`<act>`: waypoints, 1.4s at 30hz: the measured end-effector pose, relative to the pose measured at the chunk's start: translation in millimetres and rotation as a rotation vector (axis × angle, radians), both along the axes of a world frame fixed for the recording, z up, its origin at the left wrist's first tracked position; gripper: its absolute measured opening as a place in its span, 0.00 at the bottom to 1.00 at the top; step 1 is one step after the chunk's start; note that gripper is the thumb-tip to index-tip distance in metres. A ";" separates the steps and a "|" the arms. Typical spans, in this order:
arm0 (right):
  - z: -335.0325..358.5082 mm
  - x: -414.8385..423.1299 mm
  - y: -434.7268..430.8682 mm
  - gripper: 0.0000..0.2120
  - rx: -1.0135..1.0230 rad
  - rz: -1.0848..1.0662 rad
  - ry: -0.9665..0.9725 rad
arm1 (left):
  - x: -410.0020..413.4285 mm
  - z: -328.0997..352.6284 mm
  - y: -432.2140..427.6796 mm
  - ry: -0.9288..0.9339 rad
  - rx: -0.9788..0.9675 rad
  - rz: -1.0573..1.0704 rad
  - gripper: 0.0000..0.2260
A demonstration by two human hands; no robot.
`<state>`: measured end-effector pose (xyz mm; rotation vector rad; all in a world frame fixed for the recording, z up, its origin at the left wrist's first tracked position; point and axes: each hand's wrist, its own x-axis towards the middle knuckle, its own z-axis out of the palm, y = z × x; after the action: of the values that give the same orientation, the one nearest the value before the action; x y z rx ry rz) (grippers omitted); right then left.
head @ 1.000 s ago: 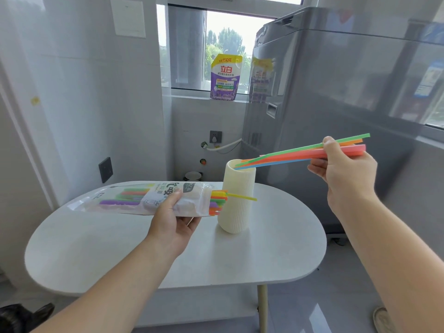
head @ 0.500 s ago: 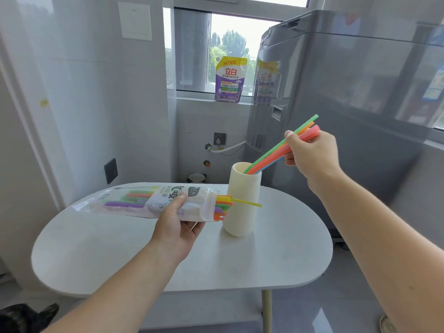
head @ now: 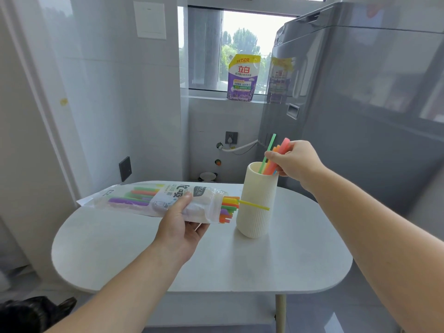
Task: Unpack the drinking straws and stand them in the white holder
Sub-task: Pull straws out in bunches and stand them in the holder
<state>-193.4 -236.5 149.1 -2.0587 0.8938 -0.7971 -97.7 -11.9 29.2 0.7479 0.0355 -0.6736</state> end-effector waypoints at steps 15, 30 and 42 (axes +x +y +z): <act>-29.9 -44.1 30.3 0.18 -0.002 -0.235 -0.330 | -1.3 4.9 10.6 -0.032 0.007 0.000 0.16; -85.2 -48.0 94.5 0.12 0.563 0.264 -0.233 | -17.9 13.0 4.3 -0.209 0.037 -0.090 0.16; -80.8 -59.6 87.6 0.03 0.515 0.178 -0.343 | -18.8 10.8 0.6 -0.136 0.024 -0.042 0.16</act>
<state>-253.1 -148.9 68.4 -1.4726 0.6306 -0.7055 -116.6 -11.4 40.0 0.8184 -0.0966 -0.6614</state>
